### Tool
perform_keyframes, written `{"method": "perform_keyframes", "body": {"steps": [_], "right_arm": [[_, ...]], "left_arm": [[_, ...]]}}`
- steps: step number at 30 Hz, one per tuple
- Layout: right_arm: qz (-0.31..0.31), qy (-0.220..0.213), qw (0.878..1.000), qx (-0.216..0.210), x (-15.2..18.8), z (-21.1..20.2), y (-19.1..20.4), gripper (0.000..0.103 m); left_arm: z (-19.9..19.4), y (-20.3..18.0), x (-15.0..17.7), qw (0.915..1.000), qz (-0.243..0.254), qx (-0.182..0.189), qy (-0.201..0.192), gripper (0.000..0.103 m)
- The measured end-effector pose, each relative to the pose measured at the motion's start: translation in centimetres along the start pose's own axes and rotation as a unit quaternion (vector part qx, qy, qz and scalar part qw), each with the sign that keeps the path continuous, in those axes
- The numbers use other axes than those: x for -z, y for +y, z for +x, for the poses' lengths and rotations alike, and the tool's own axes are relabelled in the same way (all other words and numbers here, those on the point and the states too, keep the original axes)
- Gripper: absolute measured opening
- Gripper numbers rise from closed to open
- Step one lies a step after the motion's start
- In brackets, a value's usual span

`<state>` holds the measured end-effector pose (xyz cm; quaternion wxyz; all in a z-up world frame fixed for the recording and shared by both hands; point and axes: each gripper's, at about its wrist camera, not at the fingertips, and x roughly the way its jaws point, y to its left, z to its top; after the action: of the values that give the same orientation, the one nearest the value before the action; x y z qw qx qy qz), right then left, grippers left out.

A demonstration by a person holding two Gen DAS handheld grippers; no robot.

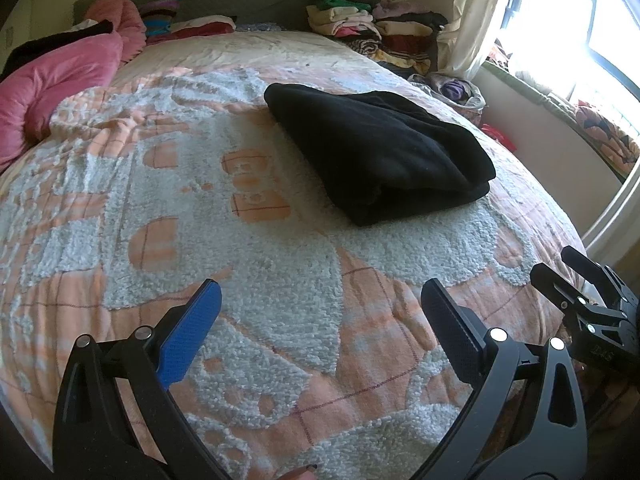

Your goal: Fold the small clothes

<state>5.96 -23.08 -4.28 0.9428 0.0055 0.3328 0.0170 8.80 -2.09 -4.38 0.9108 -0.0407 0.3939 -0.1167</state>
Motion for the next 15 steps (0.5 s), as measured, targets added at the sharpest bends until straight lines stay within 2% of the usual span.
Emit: {"method": "perform_keyframes", "body": {"steps": [15], "right_arm": [[0.001, 0.001, 1.0, -0.002, 0.1, 0.07, 0.17, 0.099]], "left_arm": [[0.22, -0.12, 0.06, 0.9999, 0.004, -0.006, 0.007, 0.094]]}}
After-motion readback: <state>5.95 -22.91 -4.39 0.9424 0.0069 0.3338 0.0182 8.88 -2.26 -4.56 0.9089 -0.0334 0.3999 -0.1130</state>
